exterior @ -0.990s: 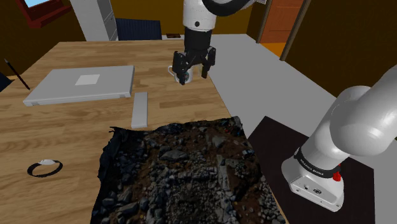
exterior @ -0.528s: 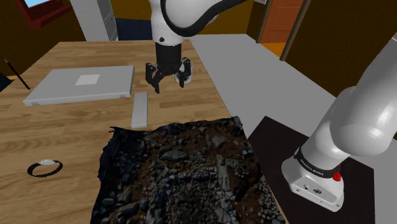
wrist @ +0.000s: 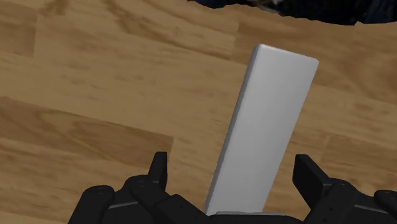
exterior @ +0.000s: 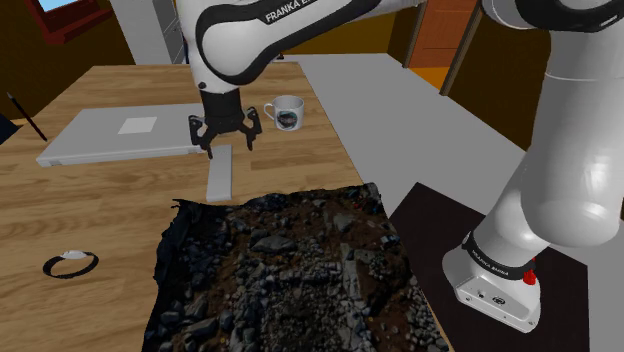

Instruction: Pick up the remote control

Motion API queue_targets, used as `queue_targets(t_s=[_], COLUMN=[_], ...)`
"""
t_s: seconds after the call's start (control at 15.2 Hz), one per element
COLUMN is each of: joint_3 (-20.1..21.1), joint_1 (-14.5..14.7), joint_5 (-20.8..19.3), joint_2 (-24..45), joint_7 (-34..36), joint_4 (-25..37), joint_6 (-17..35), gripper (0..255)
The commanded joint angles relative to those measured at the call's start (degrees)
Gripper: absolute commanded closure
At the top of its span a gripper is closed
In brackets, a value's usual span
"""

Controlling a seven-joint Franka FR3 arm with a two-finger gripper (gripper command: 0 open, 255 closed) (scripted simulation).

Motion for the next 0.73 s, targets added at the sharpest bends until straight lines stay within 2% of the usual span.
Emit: queue_targets(t_s=[0.0,0.13,0.66], joint_3=[-0.62,-1.23,-1.75], joint_1=[1.77,2.97,3.17], joint_5=[-1.8,-2.73,-3.55], joint_2=[5.27,8.78,10.98], joint_7=[3.0,4.5,4.96], joint_4=[5.58,9.77,7.18], joint_6=[-0.81,-1.74,2.96], gripper=[0,0,0])
